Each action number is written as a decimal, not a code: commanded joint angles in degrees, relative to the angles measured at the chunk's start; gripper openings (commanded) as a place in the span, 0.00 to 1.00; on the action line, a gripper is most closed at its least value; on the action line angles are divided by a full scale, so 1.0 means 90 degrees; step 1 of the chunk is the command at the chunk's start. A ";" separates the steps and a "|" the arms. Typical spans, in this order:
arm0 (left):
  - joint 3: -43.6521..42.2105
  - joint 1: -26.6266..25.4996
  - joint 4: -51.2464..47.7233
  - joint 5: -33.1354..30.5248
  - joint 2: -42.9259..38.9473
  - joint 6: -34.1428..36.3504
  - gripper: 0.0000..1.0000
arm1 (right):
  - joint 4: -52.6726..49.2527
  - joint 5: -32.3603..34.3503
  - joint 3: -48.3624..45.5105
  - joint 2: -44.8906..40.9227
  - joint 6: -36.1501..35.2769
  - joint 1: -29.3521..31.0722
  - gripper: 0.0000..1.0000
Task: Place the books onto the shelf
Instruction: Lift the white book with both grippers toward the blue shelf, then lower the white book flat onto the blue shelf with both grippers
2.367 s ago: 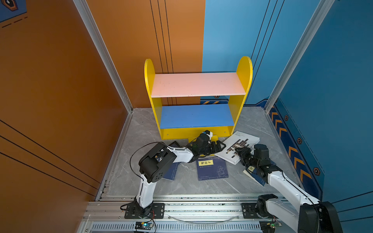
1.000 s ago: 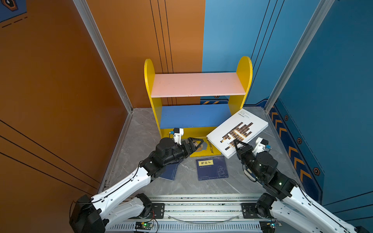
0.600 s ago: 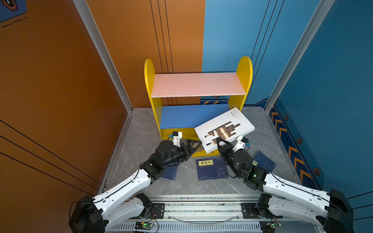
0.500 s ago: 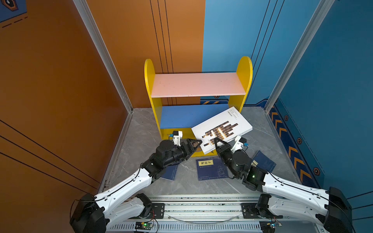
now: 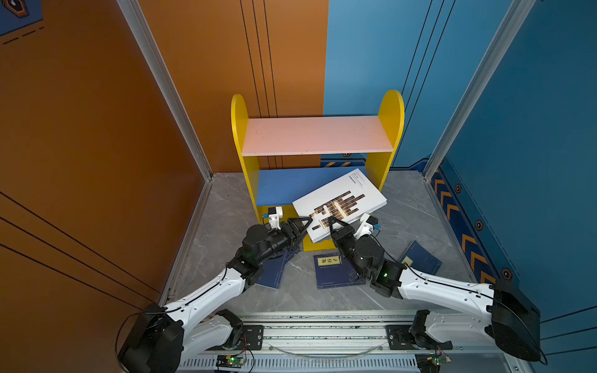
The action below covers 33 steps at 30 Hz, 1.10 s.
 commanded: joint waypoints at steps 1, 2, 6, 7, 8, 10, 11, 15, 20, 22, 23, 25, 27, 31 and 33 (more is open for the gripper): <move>0.0068 0.0310 0.0828 0.0403 0.0224 -0.0265 0.45 | 0.0625 -0.0402 0.0378 0.0399 0.0239 -0.0124 0.23; 0.0081 0.0426 0.0988 0.0499 0.0305 -0.0346 0.44 | 0.0729 -0.0518 0.0456 0.0593 0.0302 -0.0180 0.24; 0.0244 0.0807 0.1274 0.0835 0.0693 -0.0555 0.31 | 0.1221 -0.0826 0.0701 0.1278 0.0512 -0.0378 0.31; 0.0335 0.0907 0.1294 0.0957 0.0799 -0.0546 0.28 | 0.1303 -0.0951 0.0761 0.1435 0.0588 -0.0472 0.34; 0.0429 0.0997 0.1328 0.1060 0.0919 -0.0532 0.28 | 0.1345 -0.1097 0.0823 0.1579 0.0644 -0.0585 0.39; 0.0601 0.1175 0.1356 0.1213 0.1101 -0.0467 0.27 | 0.1293 -0.1300 0.0885 0.1726 0.0716 -0.0785 0.54; 0.0690 0.1275 0.1363 0.1310 0.1191 -0.0427 0.27 | 0.1244 -0.1360 0.0891 0.1748 0.0692 -0.0883 0.60; 0.1067 0.1578 0.1182 0.1606 0.1598 -0.0186 0.27 | 0.0612 -0.1517 0.0780 0.1550 0.0381 -0.1364 0.72; 0.1934 0.1754 0.0757 0.2067 0.2427 0.0113 0.28 | -0.1157 -0.1911 0.0858 0.0913 -0.0355 -0.2272 0.81; 0.2414 0.1773 0.0643 0.2330 0.2864 0.0167 0.28 | -0.1947 -0.2004 0.1015 0.0654 -0.0950 -0.2585 0.83; 0.2605 0.1782 0.0638 0.2427 0.3027 0.0201 0.28 | -0.2149 -0.2001 0.1063 0.0555 -0.1259 -0.2696 0.84; 0.2952 0.1792 0.0578 0.2497 0.3385 0.0247 0.28 | -0.2505 -0.2037 0.1221 0.0425 -0.1920 -0.2915 0.86; 0.3154 0.1826 0.0192 0.2390 0.3616 0.0541 0.28 | -0.2739 -0.2214 0.1443 0.0436 -0.2572 -0.3148 0.89; 0.3865 0.1808 -0.1014 0.1996 0.3873 0.1509 0.32 | -0.2620 -0.3320 0.1841 0.0922 -0.3366 -0.3678 0.93; 0.4157 0.1807 -0.1587 0.1834 0.3949 0.2013 0.33 | -0.2375 -0.3794 0.2027 0.1313 -0.3621 -0.3830 0.94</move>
